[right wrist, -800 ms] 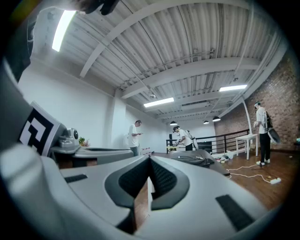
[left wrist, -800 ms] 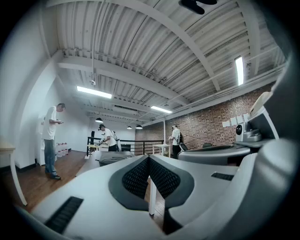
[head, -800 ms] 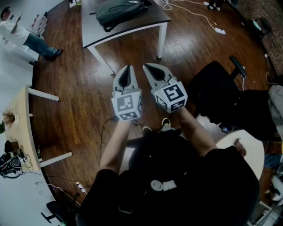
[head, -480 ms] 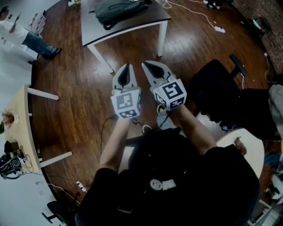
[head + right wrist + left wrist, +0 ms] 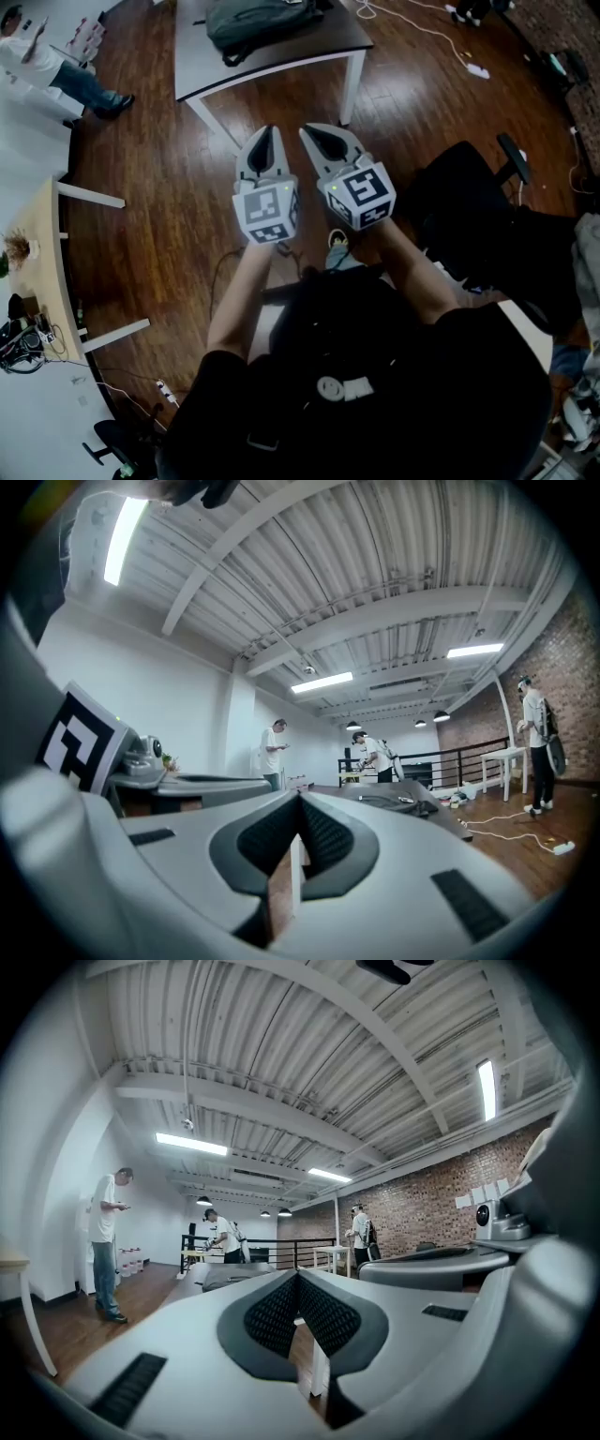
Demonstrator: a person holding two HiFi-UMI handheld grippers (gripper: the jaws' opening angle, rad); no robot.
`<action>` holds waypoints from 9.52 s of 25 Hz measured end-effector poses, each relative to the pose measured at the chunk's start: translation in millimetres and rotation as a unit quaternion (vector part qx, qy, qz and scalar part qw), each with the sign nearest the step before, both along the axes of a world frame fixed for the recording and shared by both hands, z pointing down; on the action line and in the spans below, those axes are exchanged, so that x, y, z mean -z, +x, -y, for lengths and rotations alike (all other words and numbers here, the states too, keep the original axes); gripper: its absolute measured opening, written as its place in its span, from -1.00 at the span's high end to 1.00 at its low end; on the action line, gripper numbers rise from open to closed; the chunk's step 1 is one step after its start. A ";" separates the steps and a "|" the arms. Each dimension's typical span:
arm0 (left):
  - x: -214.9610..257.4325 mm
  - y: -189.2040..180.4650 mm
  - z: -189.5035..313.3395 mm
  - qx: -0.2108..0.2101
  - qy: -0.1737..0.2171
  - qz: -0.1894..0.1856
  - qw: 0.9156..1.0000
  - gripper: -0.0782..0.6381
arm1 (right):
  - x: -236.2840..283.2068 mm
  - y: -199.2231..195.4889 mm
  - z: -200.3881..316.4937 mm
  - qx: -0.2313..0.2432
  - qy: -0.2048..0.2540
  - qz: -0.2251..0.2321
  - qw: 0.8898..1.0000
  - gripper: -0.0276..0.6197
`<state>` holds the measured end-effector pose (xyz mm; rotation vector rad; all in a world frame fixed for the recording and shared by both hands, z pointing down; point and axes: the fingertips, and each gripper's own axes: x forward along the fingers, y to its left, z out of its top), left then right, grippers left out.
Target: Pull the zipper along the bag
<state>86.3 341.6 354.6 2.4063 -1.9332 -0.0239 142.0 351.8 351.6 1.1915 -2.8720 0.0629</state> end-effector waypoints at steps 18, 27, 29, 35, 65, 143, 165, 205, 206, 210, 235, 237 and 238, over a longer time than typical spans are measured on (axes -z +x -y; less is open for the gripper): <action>-3.9 24.7 99.0 0.045 -0.004 0.019 0.999 0.77 | -8.0 26.3 107.0 0.036 -0.006 0.025 0.999 0.88; -10.7 14.3 124.4 0.044 -0.013 0.022 0.999 0.77 | -12.7 11.6 131.1 0.039 -0.014 0.024 0.999 0.88; -14.3 10.7 134.7 0.039 -0.015 0.020 0.999 0.77 | -14.7 7.5 141.1 0.034 -0.014 0.021 0.999 0.88; -24.6 -3.5 175.4 0.016 -0.019 0.011 1.000 0.77 | -22.6 -10.4 179.1 0.017 -0.022 0.011 1.000 0.88; -24.0 -106.9 306.2 0.000 -0.022 -0.019 1.000 0.77 | -22.7 -108.6 308.1 -0.009 -0.025 -0.004 1.000 0.88; -181.9 -276.5 753.3 0.029 -0.060 -0.010 0.998 0.77 | -226.0 -257.0 699.2 0.222 0.137 -0.507 0.822 0.54; -199.7 -269.1 754.5 0.013 -0.061 0.005 0.998 0.77 | -250.3 -249.9 696.6 0.227 0.026 -0.563 0.794 0.76; -202.8 -270.8 754.9 0.015 -0.071 0.000 0.997 0.77 | -240.0 -188.0 713.5 0.217 0.020 -0.568 0.794 0.76; -202.9 -271.1 755.6 0.015 -0.070 0.001 0.997 0.77 | -240.4 -187.4 714.5 0.216 0.021 -0.568 0.794 0.76; -200.9 -276.6 765.8 0.019 -0.051 0.008 0.999 0.77 | -242.5 -189.3 725.2 0.214 0.027 -0.565 0.797 0.76; -201.3 -267.7 753.1 0.015 -0.073 0.007 0.997 0.77 | -243.6 -171.2 715.3 0.218 0.012 -0.563 0.797 0.76; -202.2 -264.2 752.9 0.014 -0.073 0.007 0.997 0.77 | -244.5 -167.8 714.3 0.218 0.010 -0.563 0.797 0.76; -202.6 -263.6 752.5 0.014 -0.073 0.007 0.997 0.77 | -244.8 -167.2 713.9 0.218 0.009 -0.562 0.798 0.76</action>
